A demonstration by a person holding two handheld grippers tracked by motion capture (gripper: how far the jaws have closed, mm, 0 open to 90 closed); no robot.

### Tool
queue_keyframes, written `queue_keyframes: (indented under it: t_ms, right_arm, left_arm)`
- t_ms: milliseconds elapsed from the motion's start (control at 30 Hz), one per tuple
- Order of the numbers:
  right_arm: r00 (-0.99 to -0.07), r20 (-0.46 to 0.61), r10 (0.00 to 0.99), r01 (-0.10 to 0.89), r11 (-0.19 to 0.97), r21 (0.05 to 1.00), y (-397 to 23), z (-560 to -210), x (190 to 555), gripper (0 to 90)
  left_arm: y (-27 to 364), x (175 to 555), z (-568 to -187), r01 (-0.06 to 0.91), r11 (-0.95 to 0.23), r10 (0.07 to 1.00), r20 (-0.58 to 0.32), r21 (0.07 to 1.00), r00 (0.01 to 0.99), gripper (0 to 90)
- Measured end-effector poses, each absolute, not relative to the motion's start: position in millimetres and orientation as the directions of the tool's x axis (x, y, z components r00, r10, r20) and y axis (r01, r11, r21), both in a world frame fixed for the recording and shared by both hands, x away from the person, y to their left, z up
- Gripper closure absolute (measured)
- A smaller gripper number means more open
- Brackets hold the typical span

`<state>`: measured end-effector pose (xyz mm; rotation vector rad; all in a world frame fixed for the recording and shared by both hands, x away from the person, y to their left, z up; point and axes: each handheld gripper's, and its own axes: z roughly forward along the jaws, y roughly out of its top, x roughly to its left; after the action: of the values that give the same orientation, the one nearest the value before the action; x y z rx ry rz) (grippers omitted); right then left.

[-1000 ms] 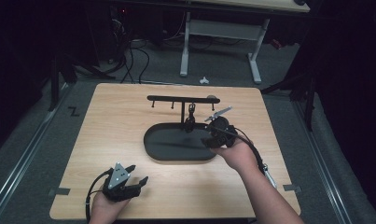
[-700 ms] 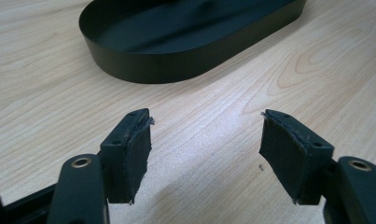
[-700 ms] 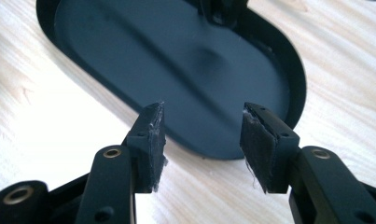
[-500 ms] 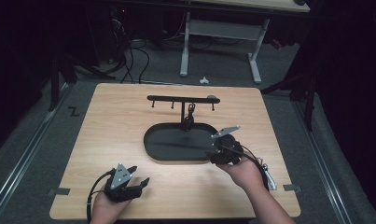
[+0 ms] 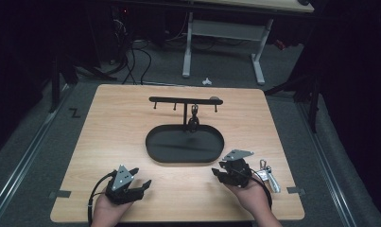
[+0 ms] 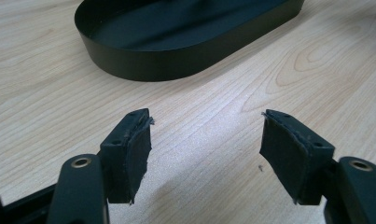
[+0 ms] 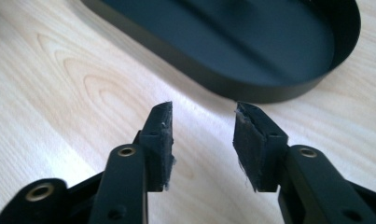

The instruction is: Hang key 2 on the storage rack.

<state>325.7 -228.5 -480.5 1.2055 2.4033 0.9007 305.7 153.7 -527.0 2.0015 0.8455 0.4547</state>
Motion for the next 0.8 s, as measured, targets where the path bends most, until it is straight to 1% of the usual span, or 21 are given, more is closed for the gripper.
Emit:
queue_keyframes:
  t_ms: [33, 67, 100, 133, 167, 200, 233, 267, 333, 433, 533, 633, 700, 733, 800]
  right_arm:
    - [-0.604, 0.015, 0.797, 0.597, 0.441, 0.671, -232, -483, 321, 67.1]
    - [-0.576, 0.033, 0.817, 0.589, 0.386, 0.710, -239, -487, 312, 68.3]
    - [-0.554, 0.062, 0.830, 0.597, 0.345, 0.724, -242, -491, 309, 66.9]
    - [-0.559, 0.085, 0.825, 0.624, 0.351, 0.698, -244, -495, 307, 65.2]
    - [-0.568, 0.034, 0.822, 0.610, 0.393, 0.688, -247, -498, 304, 65.2]
    - [-0.561, 0.029, 0.828, 0.609, 0.389, 0.691, -249, -499, 302, 64.6]
    - [-0.560, 0.069, 0.826, 0.626, 0.367, 0.688, -252, -499, 302, 62.6]
    - [-0.560, 0.076, 0.825, 0.629, 0.364, 0.687, -254, -499, 302, 62.1]
    - [-0.555, 0.061, 0.830, 0.624, 0.366, 0.690, -257, -497, 304, 59.6]
    - [-0.540, 0.064, 0.839, 0.630, 0.352, 0.692, -264, -495, 304, 59.2]
    - [-0.531, 0.057, 0.846, 0.630, 0.348, 0.694, -271, -491, 303, 61.4]
    - [-0.484, 0.050, 0.874, 0.637, 0.313, 0.704, -289, -484, 303, 62.0]
    - [-0.444, 0.047, 0.895, 0.657, 0.289, 0.696, -306, -481, 304, 63.6]
    - [-0.444, 0.047, 0.895, 0.657, 0.289, 0.696, -306, -481, 304, 63.6]
    - [-0.409, 0.049, 0.911, 0.675, 0.266, 0.688, -317, -481, 305, 64.5]
  left_arm:
    - [153, 306, -527, 0.389, -0.377, 0.715, -0.004, 0.841, 0.700, 33.7]
    - [153, 306, -528, 0.388, -0.383, 0.716, 0.004, 0.838, 0.698, 33.7]
    - [153, 307, -528, 0.391, -0.390, 0.719, 0.010, 0.834, 0.695, 33.6]
    - [153, 308, -529, 0.396, -0.386, 0.722, 0.005, 0.833, 0.692, 33.5]
    - [154, 309, -529, 0.398, -0.384, 0.723, 0.003, 0.833, 0.691, 33.4]
    - [154, 308, -529, 0.397, -0.387, 0.724, 0.008, 0.832, 0.690, 33.4]
    - [154, 308, -528, 0.396, -0.389, 0.725, 0.011, 0.832, 0.689, 33.4]
    - [154, 308, -528, 0.395, -0.386, 0.727, 0.011, 0.834, 0.686, 33.5]
    - [154, 308, -527, 0.395, -0.384, 0.727, 0.009, 0.834, 0.687, 33.5]
    - [153, 306, -527, 0.391, -0.391, 0.722, 0.015, 0.833, 0.691, 33.5]
    - [152, 307, -527, 0.389, -0.393, 0.716, 0.013, 0.833, 0.698, 33.4]
    - [152, 308, -528, 0.386, -0.400, 0.712, 0.016, 0.831, 0.702, 33.4]
    - [152, 308, -528, 0.386, -0.398, 0.710, 0.014, 0.832, 0.704, 33.3]
    - [153, 308, -528, 0.387, -0.397, 0.709, 0.010, 0.832, 0.705, 33.3]
    - [153, 308, -528, 0.384, -0.396, 0.709, 0.011, 0.834, 0.705, 33.3]
